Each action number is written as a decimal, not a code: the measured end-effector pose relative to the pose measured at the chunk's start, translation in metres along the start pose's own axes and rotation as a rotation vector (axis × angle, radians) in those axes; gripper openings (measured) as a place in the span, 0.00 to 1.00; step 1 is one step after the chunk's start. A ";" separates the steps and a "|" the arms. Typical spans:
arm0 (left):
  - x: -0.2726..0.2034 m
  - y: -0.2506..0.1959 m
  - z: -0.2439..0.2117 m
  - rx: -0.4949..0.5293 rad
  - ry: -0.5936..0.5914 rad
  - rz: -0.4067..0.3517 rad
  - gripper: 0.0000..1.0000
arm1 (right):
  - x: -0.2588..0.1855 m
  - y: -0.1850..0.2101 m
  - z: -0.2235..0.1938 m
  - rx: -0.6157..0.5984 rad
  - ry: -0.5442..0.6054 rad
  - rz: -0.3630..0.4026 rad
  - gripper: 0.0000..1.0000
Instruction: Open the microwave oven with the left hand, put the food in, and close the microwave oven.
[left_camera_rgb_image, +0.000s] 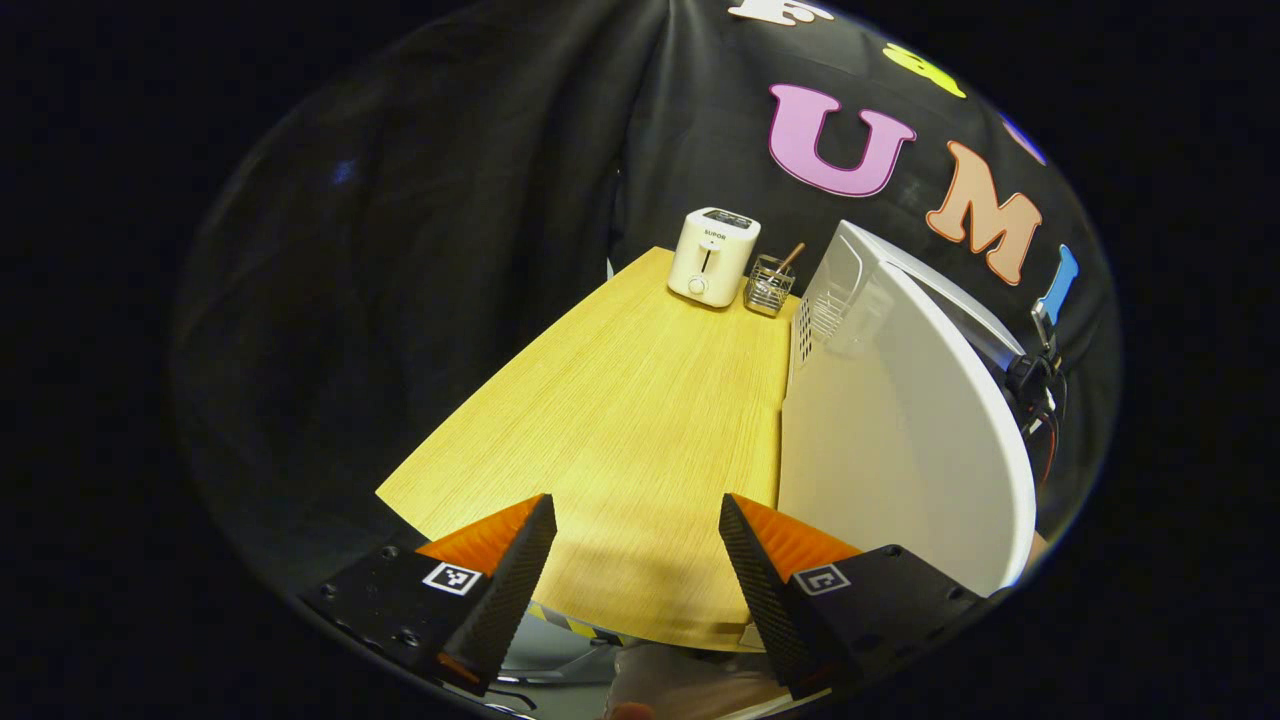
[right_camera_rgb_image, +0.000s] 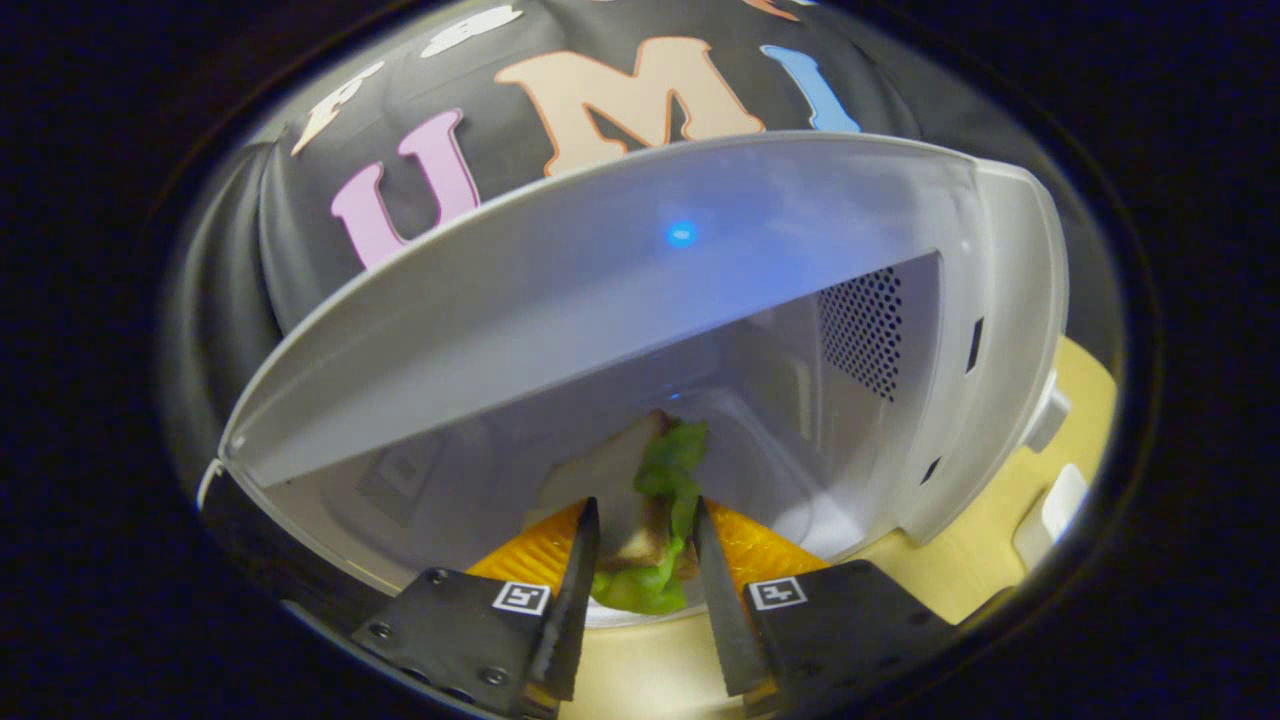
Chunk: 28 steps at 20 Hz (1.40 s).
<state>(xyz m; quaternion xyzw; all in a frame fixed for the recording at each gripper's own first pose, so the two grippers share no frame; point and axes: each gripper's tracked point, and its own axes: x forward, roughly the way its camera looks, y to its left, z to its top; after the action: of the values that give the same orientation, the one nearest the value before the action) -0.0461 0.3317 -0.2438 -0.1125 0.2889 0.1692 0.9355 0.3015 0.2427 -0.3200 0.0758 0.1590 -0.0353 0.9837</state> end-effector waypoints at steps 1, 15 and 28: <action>0.000 0.000 0.000 0.001 0.001 0.001 0.97 | -0.001 -0.004 -0.002 -0.025 -0.001 -0.006 0.48; -0.003 -0.025 0.004 0.082 -0.031 -0.090 0.50 | -0.102 -0.031 0.038 -0.199 -0.108 0.019 0.99; -0.019 -0.069 -0.003 0.230 -0.038 -0.222 0.01 | -0.204 -0.054 0.060 -0.177 -0.118 0.014 0.99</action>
<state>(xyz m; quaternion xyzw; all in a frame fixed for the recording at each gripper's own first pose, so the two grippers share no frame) -0.0358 0.2626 -0.2275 -0.0327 0.2745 0.0328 0.9605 0.1214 0.1893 -0.2066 -0.0127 0.1025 -0.0185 0.9945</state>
